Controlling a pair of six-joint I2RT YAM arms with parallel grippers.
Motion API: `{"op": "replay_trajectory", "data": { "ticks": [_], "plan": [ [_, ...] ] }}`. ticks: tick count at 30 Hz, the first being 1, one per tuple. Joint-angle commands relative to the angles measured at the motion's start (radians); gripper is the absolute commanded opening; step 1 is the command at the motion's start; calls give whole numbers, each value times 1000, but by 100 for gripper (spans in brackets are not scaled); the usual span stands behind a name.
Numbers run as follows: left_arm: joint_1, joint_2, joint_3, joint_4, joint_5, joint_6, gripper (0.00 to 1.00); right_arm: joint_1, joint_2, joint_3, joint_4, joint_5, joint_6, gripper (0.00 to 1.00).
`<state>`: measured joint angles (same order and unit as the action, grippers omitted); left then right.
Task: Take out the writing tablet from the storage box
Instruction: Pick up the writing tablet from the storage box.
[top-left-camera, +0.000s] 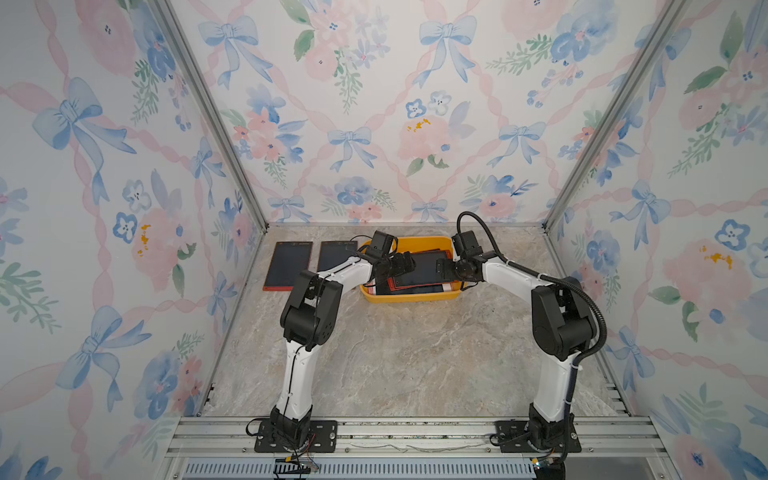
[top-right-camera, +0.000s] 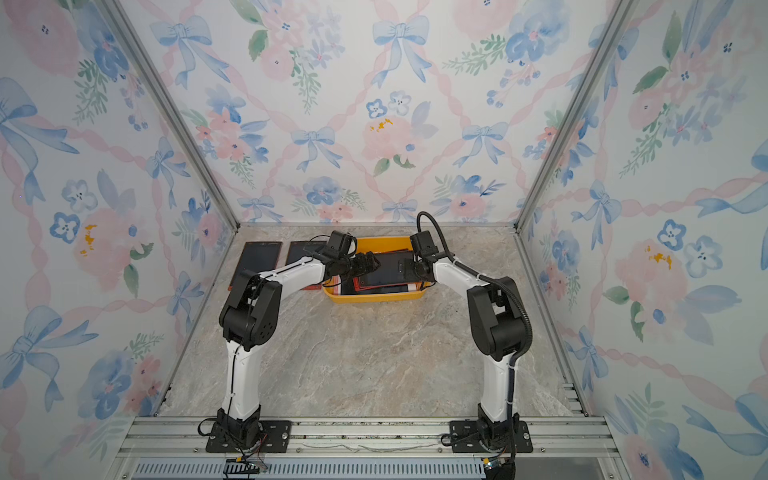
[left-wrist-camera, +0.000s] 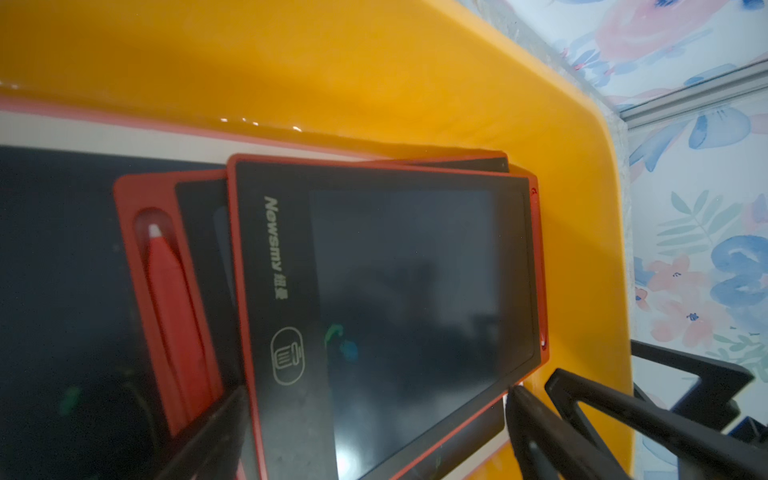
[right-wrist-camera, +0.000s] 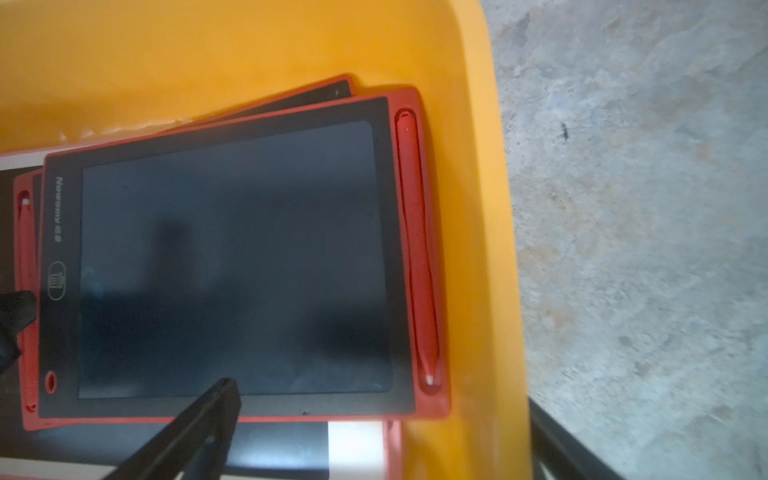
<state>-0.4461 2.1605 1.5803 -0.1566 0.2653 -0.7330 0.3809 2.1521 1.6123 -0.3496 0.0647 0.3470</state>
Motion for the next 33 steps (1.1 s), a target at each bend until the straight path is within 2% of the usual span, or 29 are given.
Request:
{"op": "replay_trajectory", "data": {
  "ticks": [1,7,12,24,30,33],
  "plan": [
    [-12,50,54,-11,122,24,98,15,32,35,-35,17,-14,97],
    [-25,47,126,-4,171,38,98,21,43,47,-42,17,-16,97],
    [-24,27,120,65,236,15,98,21,49,56,-49,17,-19,97],
    [-24,-2,11,331,394,-106,98,20,57,70,-52,29,-29,97],
    [-17,-7,-73,560,468,-247,98,16,42,60,-42,24,-26,97],
    [-22,-9,-74,567,470,-239,98,12,38,50,-36,17,-19,97]
  ]
}}
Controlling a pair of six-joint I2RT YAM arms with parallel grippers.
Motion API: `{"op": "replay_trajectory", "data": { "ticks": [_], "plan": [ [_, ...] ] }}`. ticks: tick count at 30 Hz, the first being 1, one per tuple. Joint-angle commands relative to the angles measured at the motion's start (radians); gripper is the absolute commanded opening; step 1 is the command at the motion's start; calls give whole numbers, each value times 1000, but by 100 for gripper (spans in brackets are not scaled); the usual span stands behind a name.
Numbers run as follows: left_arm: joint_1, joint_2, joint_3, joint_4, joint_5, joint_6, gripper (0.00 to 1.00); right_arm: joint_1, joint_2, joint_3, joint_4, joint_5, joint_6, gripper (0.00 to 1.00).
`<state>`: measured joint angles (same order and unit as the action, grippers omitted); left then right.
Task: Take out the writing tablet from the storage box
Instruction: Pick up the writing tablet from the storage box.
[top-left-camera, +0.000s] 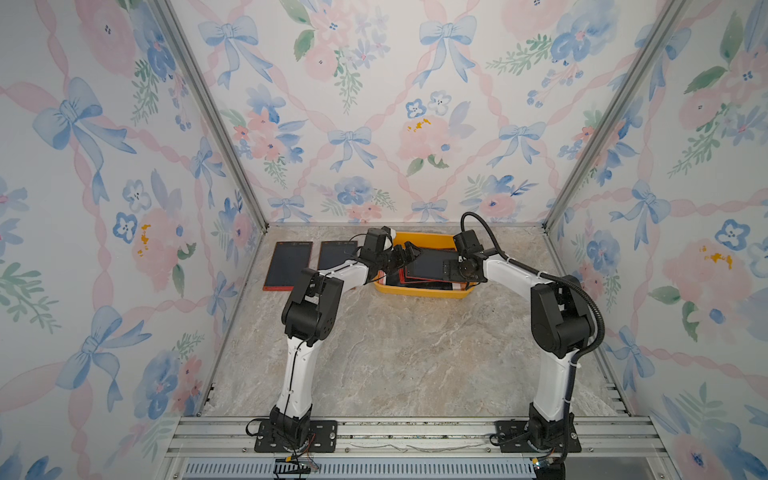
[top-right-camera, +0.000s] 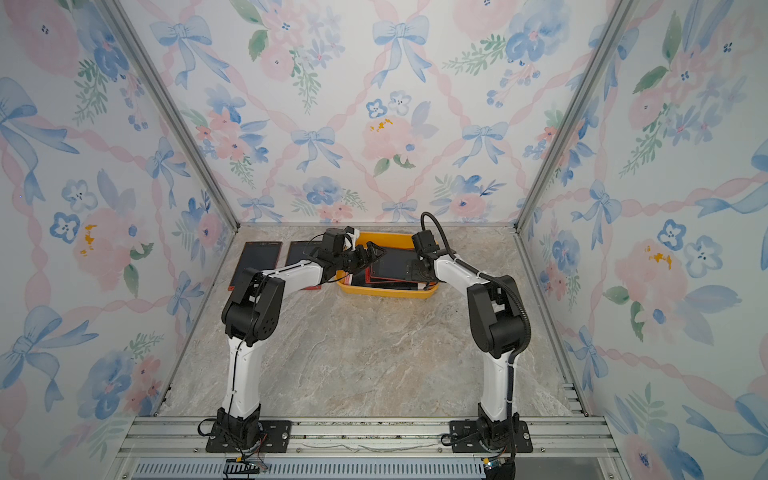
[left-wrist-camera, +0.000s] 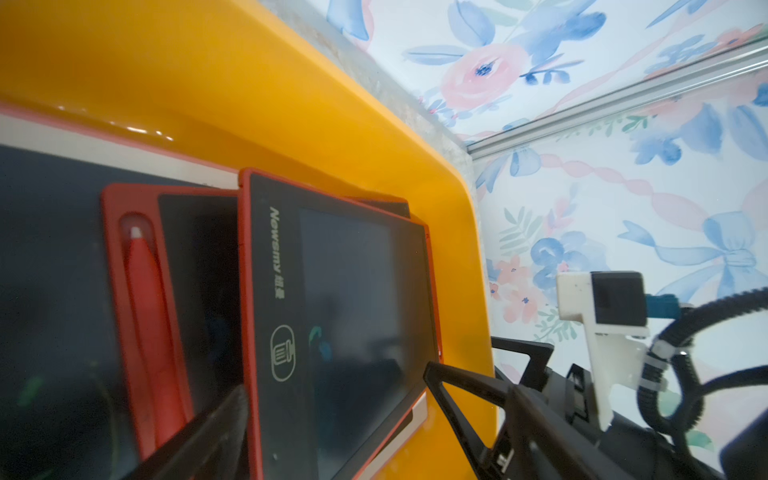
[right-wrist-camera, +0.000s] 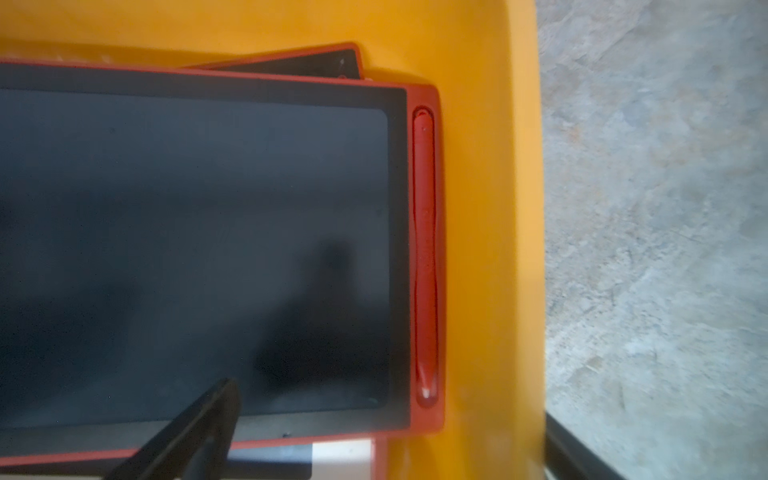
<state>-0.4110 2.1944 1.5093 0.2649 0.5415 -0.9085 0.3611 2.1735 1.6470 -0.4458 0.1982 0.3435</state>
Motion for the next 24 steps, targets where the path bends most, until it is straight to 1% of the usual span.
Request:
{"op": "replay_trajectory", "data": {
  "ticks": [1,5,13,20,24],
  "plan": [
    [-59,-45,-4,147,197,-61,98,32,15,14,63,-118,-14,97],
    [-67,-46,3,165,221,-65,98,31,14,13,67,-122,-9,97],
    [-80,-28,-3,233,264,-116,98,30,-19,-20,105,-137,-8,97],
    [-102,9,19,288,316,-163,98,29,-42,-42,121,-149,-20,97],
    [-106,17,25,313,323,-181,98,26,-59,-57,126,-143,-27,97]
  ]
}}
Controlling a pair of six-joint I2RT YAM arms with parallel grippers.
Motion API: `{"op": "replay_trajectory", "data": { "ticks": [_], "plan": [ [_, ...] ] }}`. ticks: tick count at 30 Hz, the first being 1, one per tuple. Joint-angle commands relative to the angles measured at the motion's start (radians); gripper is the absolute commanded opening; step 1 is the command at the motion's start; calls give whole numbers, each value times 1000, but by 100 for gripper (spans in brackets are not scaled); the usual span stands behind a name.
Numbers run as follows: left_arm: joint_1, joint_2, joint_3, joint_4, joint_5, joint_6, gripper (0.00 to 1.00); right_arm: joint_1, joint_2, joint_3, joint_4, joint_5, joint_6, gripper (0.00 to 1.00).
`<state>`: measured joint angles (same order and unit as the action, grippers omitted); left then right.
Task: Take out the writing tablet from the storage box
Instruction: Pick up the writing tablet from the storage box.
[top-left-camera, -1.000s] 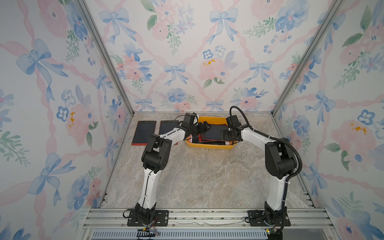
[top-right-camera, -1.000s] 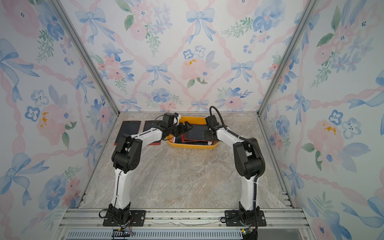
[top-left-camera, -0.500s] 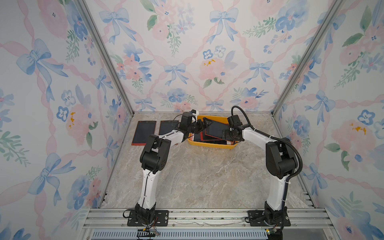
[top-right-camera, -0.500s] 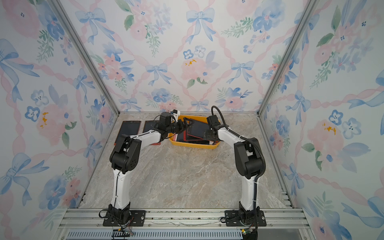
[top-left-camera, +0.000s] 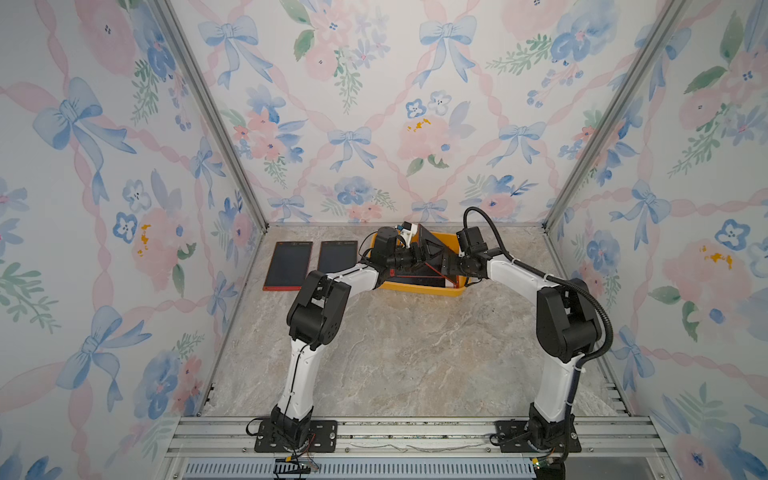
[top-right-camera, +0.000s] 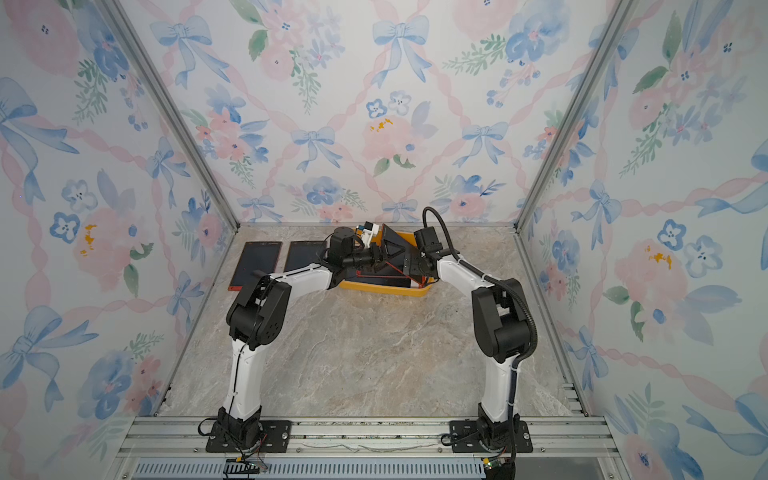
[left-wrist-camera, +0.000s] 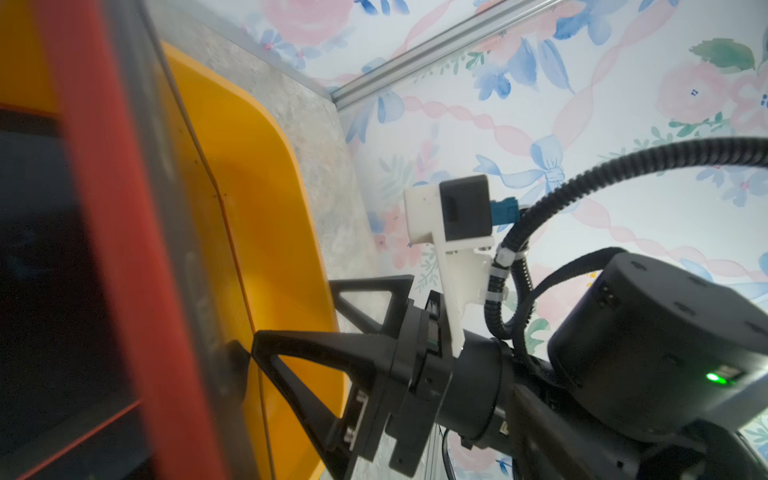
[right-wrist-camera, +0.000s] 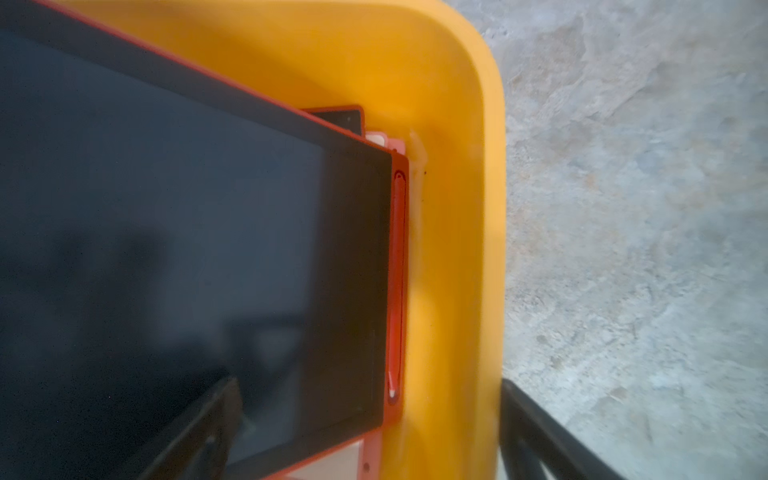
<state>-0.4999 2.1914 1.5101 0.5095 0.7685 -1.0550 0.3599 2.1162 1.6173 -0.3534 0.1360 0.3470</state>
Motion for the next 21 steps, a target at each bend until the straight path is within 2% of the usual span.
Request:
{"op": "replay_trajectory", "data": {
  "ticks": [1,9,15,17,19,21],
  "plan": [
    [-17,18,25,69,93,-33,98,26,-3,-31,34,-79,-31,97],
    [23,3,-40,69,29,-25,96,17,-21,-53,30,-67,-32,97],
    [69,-21,-55,10,0,38,96,17,-28,-59,30,-65,-34,97],
    [70,-22,-13,-86,-10,118,97,17,-31,-61,31,-65,-34,97],
    [67,-9,90,-324,-54,284,97,18,-36,-63,30,-64,-38,97],
    [67,3,149,-438,-69,383,98,18,-42,-68,30,-60,-40,97]
  ]
}}
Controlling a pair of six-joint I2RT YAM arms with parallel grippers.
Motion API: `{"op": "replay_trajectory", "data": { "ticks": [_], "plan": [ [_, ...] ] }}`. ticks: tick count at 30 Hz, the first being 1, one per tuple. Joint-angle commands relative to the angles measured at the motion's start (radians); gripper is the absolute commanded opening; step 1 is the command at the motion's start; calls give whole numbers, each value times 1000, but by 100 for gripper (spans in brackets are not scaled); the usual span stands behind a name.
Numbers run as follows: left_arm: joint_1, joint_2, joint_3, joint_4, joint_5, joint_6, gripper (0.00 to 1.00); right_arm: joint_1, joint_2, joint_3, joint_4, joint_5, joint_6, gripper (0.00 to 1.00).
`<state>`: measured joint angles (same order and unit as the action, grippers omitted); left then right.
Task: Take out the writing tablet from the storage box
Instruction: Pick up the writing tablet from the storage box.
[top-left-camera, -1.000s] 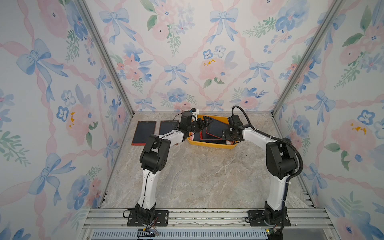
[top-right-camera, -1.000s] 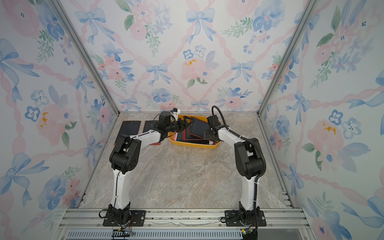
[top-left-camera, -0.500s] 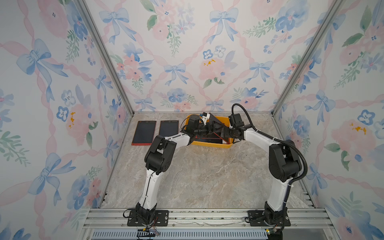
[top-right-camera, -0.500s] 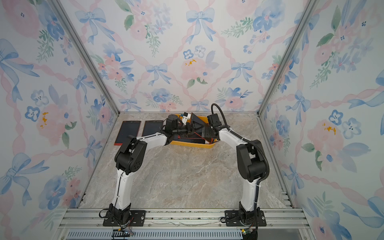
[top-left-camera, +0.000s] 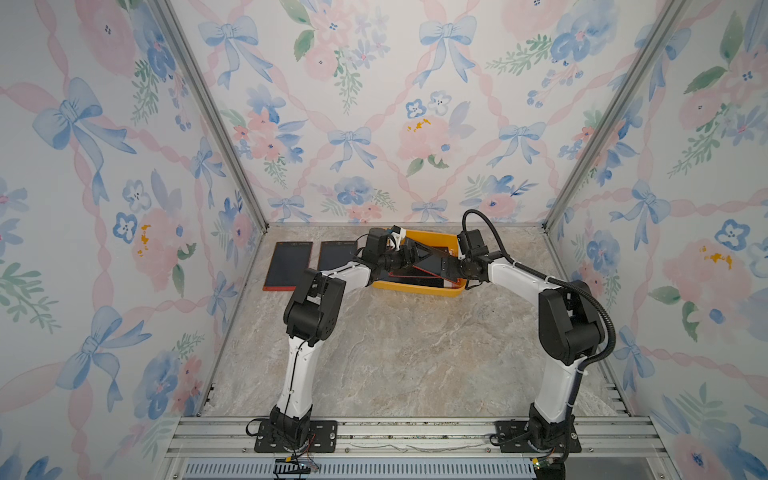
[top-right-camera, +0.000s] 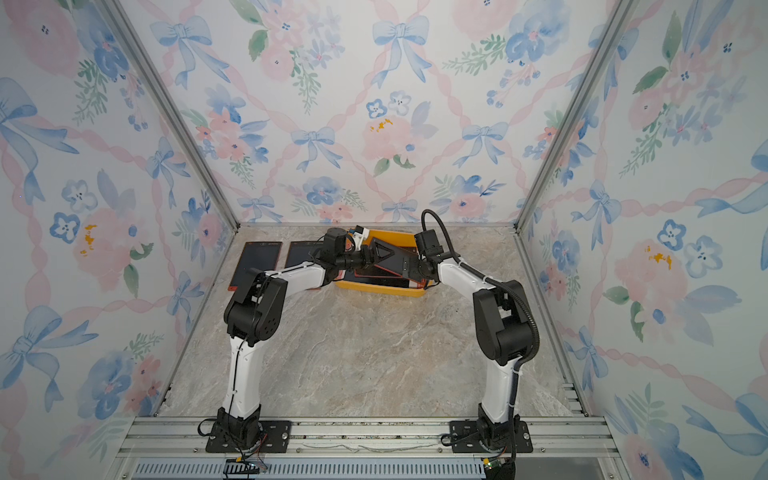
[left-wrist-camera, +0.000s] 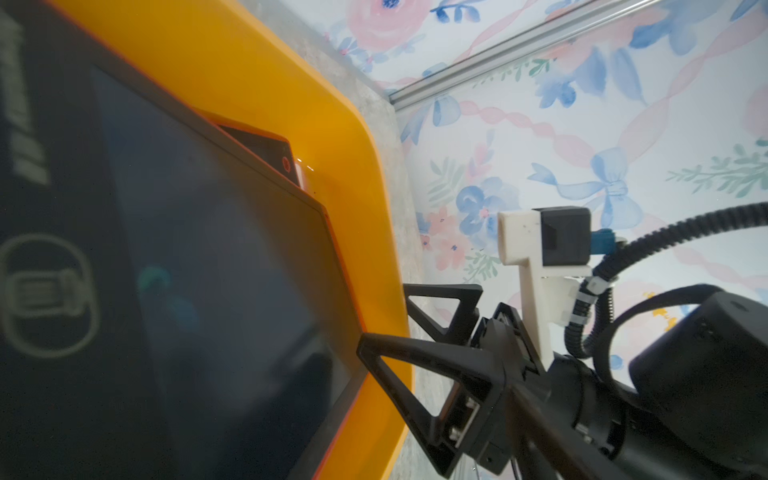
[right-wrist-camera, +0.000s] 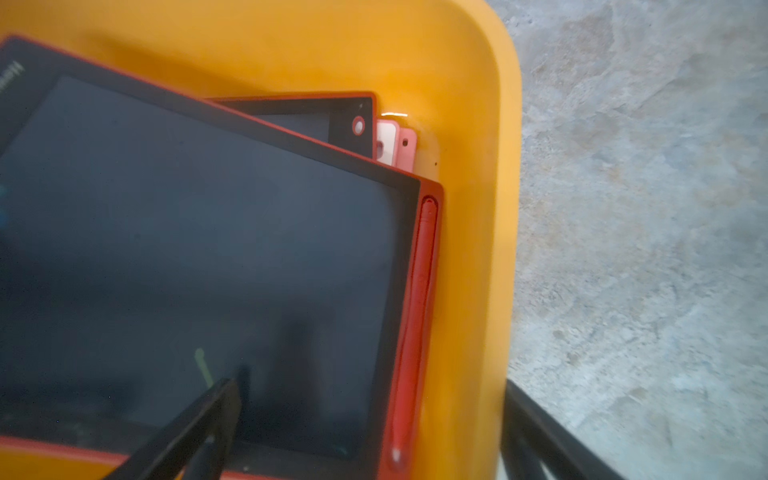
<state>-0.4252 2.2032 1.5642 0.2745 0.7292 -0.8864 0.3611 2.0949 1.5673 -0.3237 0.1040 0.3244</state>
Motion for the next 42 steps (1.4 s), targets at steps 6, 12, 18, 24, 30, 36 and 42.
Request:
{"op": "replay_trajectory", "data": {
  "ticks": [6,12,18,24,30,36,42],
  "plan": [
    [38,32,122,-254,0,241,94,17,-27,-27,2,-24,-19,97],
    [45,48,154,-341,-63,310,84,17,-22,-20,-1,-21,-18,97],
    [46,45,158,-390,-121,350,61,17,-18,-16,-3,-21,-17,97],
    [57,29,149,-397,-141,358,45,17,-15,-11,-5,-21,-15,97],
    [68,7,139,-403,-164,365,30,16,-16,-10,-7,-18,-18,97],
    [70,-7,135,-403,-165,362,8,17,-17,-7,-7,-18,-20,97],
    [75,-16,132,-402,-149,350,1,17,-34,-12,-8,-8,-24,97]
  ]
}}
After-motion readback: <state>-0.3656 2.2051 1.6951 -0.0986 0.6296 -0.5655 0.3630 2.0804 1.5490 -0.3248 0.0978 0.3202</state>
